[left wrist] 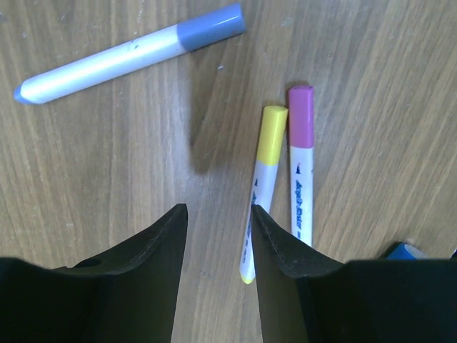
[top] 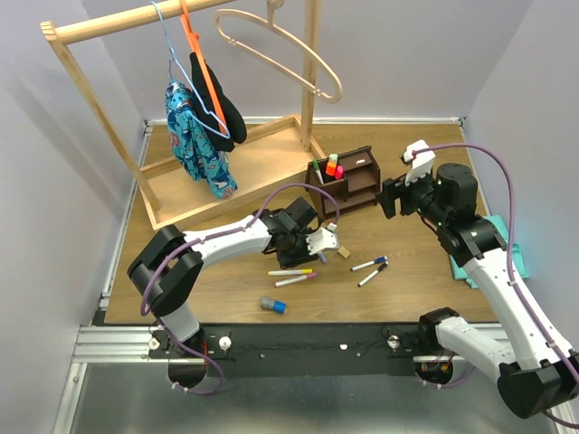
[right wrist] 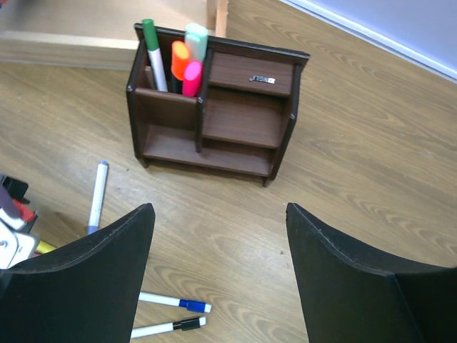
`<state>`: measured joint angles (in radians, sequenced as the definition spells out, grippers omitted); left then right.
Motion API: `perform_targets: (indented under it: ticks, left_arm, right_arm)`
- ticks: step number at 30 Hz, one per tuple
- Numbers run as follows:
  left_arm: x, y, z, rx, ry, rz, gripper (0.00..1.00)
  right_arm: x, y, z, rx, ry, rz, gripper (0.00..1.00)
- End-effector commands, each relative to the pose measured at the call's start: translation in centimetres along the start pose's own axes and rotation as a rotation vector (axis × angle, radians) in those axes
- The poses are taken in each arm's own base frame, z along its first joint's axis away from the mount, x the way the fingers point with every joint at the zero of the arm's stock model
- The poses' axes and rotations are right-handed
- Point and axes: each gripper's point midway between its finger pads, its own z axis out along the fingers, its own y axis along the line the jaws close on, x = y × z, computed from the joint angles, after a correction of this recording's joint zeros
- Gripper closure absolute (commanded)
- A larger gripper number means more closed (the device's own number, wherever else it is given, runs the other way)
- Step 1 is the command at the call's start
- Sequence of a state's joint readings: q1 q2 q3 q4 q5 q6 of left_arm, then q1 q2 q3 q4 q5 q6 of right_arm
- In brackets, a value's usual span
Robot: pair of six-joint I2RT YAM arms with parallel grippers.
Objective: Sort the stationery into containers
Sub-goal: Pick up the pen from the center of the board.
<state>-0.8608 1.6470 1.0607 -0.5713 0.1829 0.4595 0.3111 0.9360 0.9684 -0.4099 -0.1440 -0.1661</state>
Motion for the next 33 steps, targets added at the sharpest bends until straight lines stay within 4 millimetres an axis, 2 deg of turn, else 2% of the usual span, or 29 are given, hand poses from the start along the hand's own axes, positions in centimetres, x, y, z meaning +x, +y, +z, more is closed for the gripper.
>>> perform_targets:
  ticks: [1, 10, 21, 23, 28, 31, 32, 33]
  left_arm:
    - [-1.3, -1.3, 0.4, 0.037, -0.008, 0.013, 0.51]
    - [-1.3, -2.0, 1.1, 0.061, 0.005, 0.020, 0.53]
    - [-1.4, -2.7, 3.1, 0.088, 0.037, 0.024, 0.60]
    - [-1.2, -2.9, 3.5, 0.092, 0.045, 0.026, 0.66]
    - [-1.2, -3.3, 4.3, 0.110, 0.060, 0.022, 0.73]
    - [-1.1, -3.7, 4.5, 0.133, 0.073, 0.014, 0.87]
    - [-1.4, -3.6, 4.2, 0.130, 0.069, 0.014, 0.96]
    - [-1.4, -3.6, 3.6, 0.137, 0.071, 0.014, 0.99]
  right_arm:
    - [0.4, -1.1, -0.3, 0.056, -0.011, 0.028, 0.19]
    - [0.8, -1.3, -0.6, 0.066, -0.010, 0.032, 0.19]
    - [1.3, -1.4, -0.6, 0.069, -0.007, 0.038, 0.19]
    - [1.4, -1.5, -0.6, 0.072, -0.008, 0.039, 0.19]
    - [1.5, -1.4, -0.6, 0.067, -0.005, 0.045, 0.19]
    - [1.5, -1.5, -0.5, 0.064, 0.002, 0.049, 0.19]
    - [1.6, -1.5, -0.5, 0.065, 0.006, 0.048, 0.19]
    - [1.4, -1.7, -0.5, 0.071, 0.005, 0.049, 0.20]
